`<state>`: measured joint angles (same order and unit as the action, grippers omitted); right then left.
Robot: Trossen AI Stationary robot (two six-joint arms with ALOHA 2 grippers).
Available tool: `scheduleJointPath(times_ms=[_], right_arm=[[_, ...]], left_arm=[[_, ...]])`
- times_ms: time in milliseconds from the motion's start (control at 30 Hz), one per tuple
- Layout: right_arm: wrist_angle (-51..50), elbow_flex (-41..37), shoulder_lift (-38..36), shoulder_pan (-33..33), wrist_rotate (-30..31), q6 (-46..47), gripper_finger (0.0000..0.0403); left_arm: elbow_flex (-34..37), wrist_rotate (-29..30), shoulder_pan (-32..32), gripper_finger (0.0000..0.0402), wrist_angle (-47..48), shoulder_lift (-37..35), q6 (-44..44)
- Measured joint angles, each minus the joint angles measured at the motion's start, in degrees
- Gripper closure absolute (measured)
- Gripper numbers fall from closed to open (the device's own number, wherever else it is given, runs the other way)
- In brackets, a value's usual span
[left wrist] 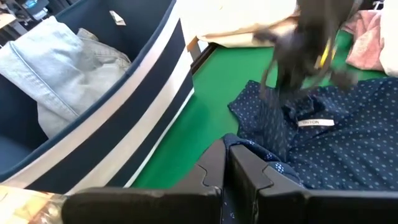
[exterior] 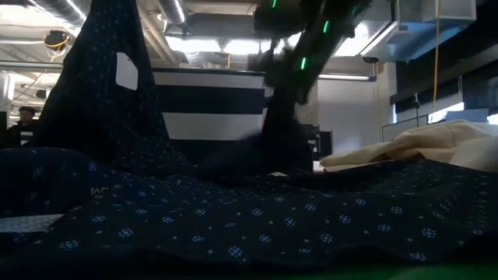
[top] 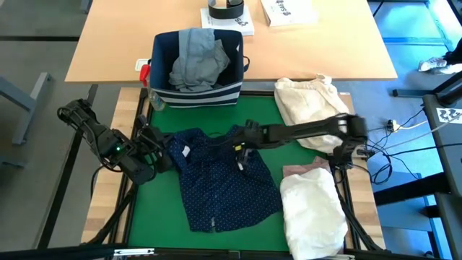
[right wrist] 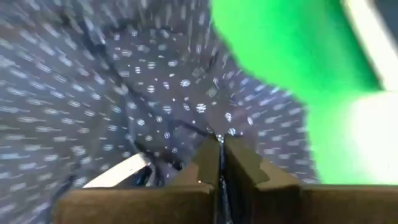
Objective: Fold laundry
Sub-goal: Fold the blue polo shirt
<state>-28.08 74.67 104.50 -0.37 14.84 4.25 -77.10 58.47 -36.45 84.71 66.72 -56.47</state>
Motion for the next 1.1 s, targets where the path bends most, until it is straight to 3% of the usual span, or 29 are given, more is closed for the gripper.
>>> scheduleJointPath(times_ms=[200,400,500,767,933,1100], right_arm=[[-12.1,8.5,-13.6,1.5,-0.2,0.6,0.0394],[-17.1,19.7,-24.4,3.2,-17.7,9.9,0.0399],[-17.1,23.9,-28.7,5.7,-18.9,12.3,0.0397],[-22.3,28.9,-37.0,16.1,-5.1,16.5,0.04],[-37.0,28.8,-38.3,23.8,7.6,23.8,0.04],[-48.8,28.8,-35.8,28.5,12.7,31.3,0.0401]], left_arm=[[0.0,-2.9,0.0,0.0397,-0.1,0.0,0.0],[0.0,-11.5,0.0,0.0397,-1.8,0.0,0.3],[0.0,-16.7,0.0,0.0397,-4.0,0.0,2.6],[0.0,-24.0,0.0,0.0397,-15.2,1.1,10.3],[0.0,-24.6,0.3,0.0397,-22.8,5.4,14.6],[0.0,-25.5,3.1,0.0397,-25.7,13.6,16.2]])
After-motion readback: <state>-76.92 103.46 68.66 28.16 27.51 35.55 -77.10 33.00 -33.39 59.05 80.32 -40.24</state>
